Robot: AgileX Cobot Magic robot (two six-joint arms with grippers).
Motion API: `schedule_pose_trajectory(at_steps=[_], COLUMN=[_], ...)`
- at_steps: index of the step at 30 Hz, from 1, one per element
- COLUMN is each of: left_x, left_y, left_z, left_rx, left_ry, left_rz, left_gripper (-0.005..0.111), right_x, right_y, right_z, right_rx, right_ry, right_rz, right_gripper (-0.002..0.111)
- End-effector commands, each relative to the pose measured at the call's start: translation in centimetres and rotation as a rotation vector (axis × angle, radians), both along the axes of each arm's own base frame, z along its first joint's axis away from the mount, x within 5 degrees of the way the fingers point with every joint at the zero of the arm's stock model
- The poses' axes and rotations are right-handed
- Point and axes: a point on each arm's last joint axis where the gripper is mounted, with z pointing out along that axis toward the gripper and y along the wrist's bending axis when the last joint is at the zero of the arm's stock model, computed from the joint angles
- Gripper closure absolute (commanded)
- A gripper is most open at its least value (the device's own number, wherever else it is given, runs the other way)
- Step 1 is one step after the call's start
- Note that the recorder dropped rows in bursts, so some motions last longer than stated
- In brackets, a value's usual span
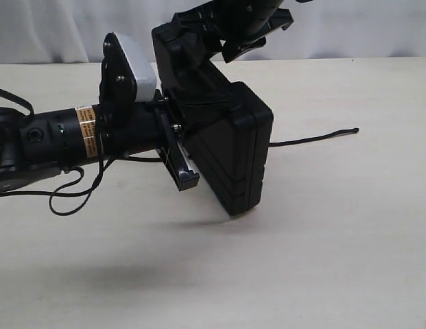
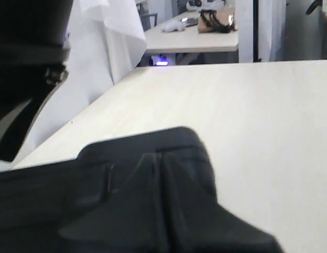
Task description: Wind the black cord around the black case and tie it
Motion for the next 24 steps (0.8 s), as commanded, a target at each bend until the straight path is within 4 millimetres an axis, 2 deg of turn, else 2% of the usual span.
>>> schedule_pose_trajectory(at_steps=[1,5,14,21,24], left_x=[-0.4,-0.1,0.9,1.1,1.2], left_y=[-0.2,-0.2,-0.5,-0.4,-0.4], left_z=[0.4,0.2,-2.4,-3.0,-3.0], left_rx=[-0.048,-0.029,-0.052,-0.023,-0.021], left_ry=[-0.013,-0.044,-0.003,0.0,0.001], left_rz=[-0.039,-0.013,0.016,0.041,0.042], left_gripper=[0.107,0.107,0.107,0.107,0.107], right_x=[0.5,0.6,0.5,0.6,0.7], right_y=[-0.6,-0.6,-0.6,-0.5,-0.4], right_z=[-2.7,-2.7,-2.7,-2.6,-2.0], right_rx=[-0.106,-0.101,-0.098,-0.087,-0.077], right_ry=[0.068,0.058,0.059,0.056,0.036], right_rz=[0.003,0.002,0.002,0.001,0.0], right_gripper=[0.061,0.061,0.061,0.061,0.061])
